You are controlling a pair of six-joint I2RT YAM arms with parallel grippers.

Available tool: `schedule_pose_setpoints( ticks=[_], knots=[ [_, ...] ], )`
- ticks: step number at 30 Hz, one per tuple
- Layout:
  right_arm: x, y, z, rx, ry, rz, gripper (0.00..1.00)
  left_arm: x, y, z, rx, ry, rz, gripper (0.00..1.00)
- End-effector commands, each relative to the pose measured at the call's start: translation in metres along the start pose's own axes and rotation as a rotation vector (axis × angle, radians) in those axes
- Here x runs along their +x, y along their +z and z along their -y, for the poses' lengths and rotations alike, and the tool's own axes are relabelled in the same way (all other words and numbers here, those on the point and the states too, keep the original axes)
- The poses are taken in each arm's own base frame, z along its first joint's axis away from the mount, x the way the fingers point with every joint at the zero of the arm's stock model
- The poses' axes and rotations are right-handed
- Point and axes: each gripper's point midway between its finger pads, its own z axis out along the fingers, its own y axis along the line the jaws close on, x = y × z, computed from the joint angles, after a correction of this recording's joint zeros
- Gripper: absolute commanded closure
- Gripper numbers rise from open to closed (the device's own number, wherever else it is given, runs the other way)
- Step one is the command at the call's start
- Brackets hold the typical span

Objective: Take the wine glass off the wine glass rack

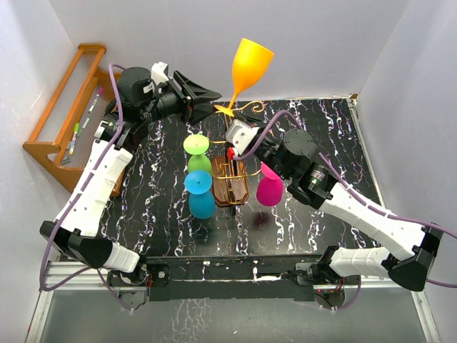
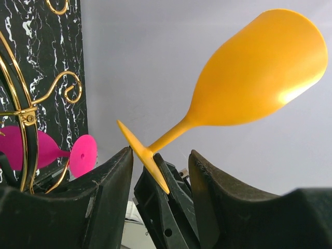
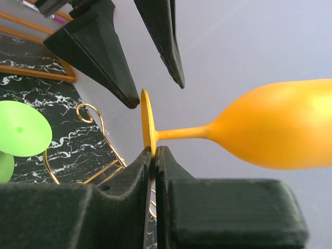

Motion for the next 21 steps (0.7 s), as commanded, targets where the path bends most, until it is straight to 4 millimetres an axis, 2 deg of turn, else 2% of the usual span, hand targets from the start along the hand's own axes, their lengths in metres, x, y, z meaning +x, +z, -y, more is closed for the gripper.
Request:
schedule_pose_setpoints(
  ticks=[1,4,15,16,19,21],
  knots=[
    [-0.028,0.003,0.023,0.077,0.015,0.094,0.92,0.007,-0.004,0.01,0.039,0.027,-0.032,0.55],
    [-0.03,0.007,0.019,0.07,0.014,0.101,0.92,0.008,0.0,0.01,0.046,0.025,-0.046,0.56],
    [-0.033,0.019,0.006,0.044,0.019,0.121,0.92,0.012,0.011,-0.004,0.034,0.026,-0.108,0.71],
    [-0.033,0.019,0.006,0.045,0.021,0.119,0.92,0.012,0.011,-0.006,0.029,0.027,-0.107,0.76],
    [-0.03,0.016,0.007,0.056,0.036,0.104,0.92,0.011,0.013,-0.011,0.012,0.031,-0.101,1.0],
    [-0.027,0.012,0.01,0.072,0.057,0.09,0.9,0.008,0.013,-0.014,-0.002,0.039,-0.085,1.0]
  ],
)
